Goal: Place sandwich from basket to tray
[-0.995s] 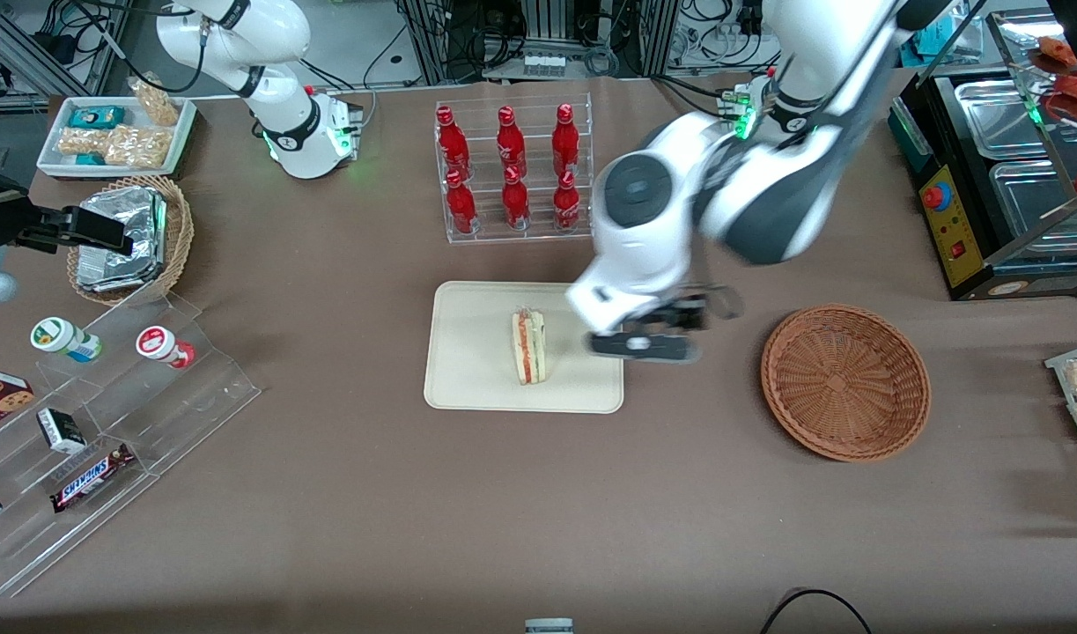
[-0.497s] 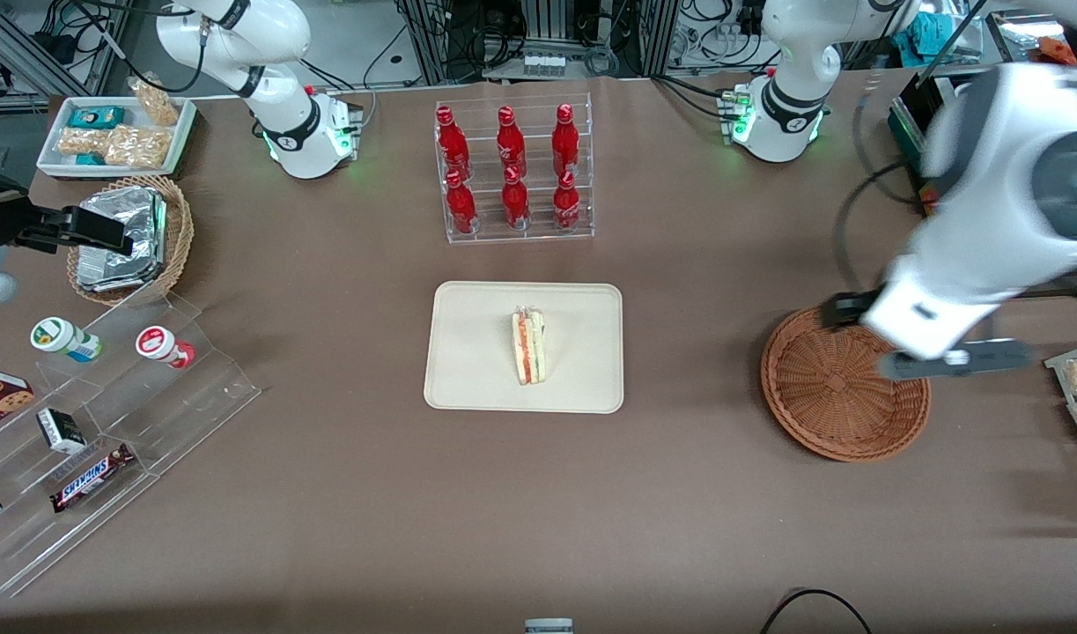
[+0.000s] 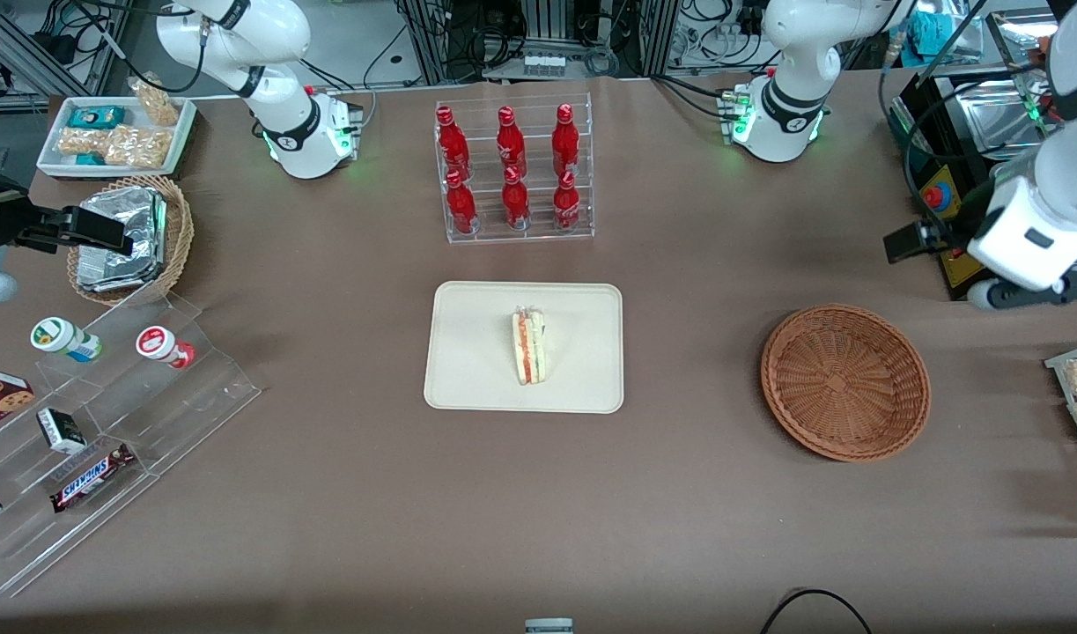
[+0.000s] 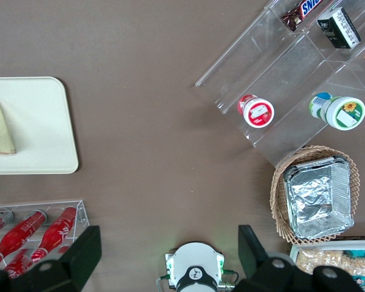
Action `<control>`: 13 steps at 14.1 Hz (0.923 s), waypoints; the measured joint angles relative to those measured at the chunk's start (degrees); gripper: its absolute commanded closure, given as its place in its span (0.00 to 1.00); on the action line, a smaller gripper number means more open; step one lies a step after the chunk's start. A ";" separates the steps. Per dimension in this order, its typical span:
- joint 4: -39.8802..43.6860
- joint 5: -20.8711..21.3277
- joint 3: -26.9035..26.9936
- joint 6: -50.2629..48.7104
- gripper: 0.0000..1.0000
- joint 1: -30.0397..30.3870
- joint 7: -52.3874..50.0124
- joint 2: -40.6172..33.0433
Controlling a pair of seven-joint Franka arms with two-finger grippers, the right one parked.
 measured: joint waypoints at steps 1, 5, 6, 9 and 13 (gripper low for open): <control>-1.65 -0.65 1.94 -0.03 0.00 -1.33 0.03 -1.71; -5.62 -1.20 7.43 0.02 0.00 -5.54 0.31 -4.22; -5.98 -1.20 7.59 0.15 0.00 -5.55 0.31 -3.96; -6.02 -1.30 8.41 0.50 0.00 -5.56 0.31 -3.81; -6.02 -1.46 9.59 1.79 0.00 -5.58 0.35 -3.80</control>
